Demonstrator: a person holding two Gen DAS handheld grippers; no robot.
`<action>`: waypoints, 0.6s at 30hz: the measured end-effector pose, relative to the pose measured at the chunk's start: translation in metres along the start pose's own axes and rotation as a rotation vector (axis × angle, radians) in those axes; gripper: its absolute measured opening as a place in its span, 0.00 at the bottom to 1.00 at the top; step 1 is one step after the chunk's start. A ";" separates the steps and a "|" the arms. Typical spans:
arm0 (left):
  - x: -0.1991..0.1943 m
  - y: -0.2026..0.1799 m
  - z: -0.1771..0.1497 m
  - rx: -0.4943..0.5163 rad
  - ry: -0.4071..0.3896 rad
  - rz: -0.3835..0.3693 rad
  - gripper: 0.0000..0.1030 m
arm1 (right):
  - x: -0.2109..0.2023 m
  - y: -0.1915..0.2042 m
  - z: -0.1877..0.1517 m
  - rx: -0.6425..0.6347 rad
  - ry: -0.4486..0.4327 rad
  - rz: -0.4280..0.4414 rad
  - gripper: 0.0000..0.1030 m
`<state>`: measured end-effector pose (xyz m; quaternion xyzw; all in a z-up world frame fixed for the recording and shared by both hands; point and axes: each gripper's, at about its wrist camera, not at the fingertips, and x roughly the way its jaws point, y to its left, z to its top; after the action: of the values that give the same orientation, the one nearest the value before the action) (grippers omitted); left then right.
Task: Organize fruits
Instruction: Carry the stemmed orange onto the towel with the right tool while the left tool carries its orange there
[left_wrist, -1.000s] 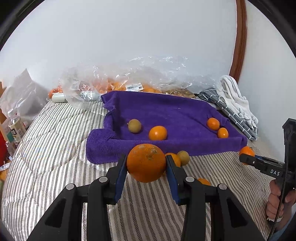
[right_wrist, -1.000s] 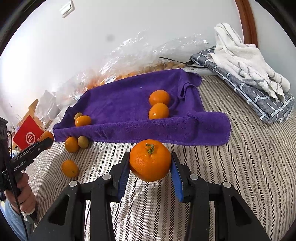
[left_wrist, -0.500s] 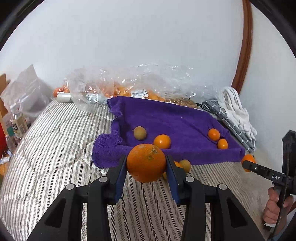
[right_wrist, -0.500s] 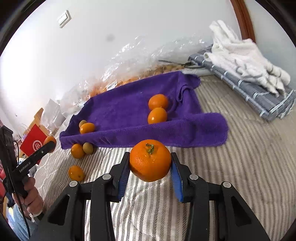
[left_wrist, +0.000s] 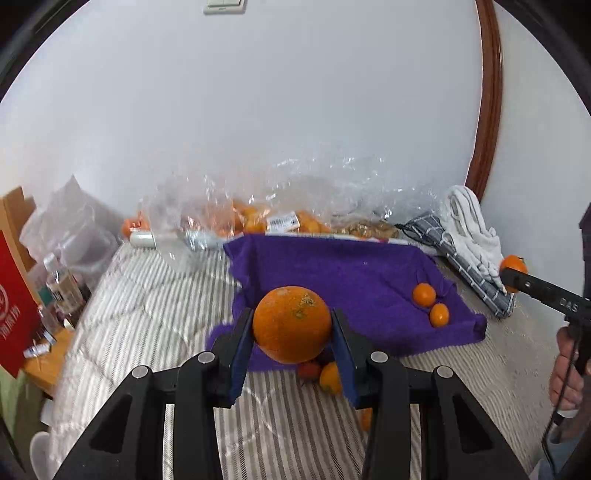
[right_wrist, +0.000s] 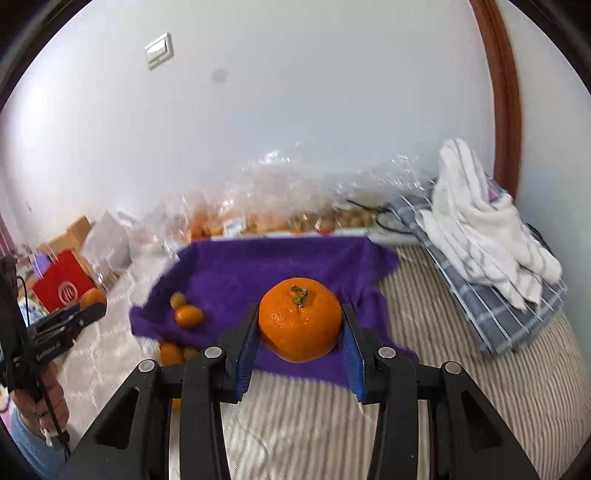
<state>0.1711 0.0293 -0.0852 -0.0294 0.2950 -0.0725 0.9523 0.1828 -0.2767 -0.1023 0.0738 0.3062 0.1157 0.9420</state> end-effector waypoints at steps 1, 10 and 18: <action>0.000 0.001 0.007 -0.006 0.002 0.001 0.38 | 0.004 0.001 0.007 0.008 -0.002 0.014 0.40; 0.032 0.012 0.051 -0.095 -0.023 0.010 0.38 | 0.042 0.012 0.056 0.033 -0.025 0.035 0.40; 0.095 0.012 0.057 -0.114 -0.022 0.031 0.38 | 0.087 0.005 0.073 0.071 -0.013 0.028 0.40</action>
<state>0.2822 0.0272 -0.0925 -0.0796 0.2884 -0.0404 0.9533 0.2935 -0.2540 -0.0913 0.1121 0.3028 0.1173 0.9391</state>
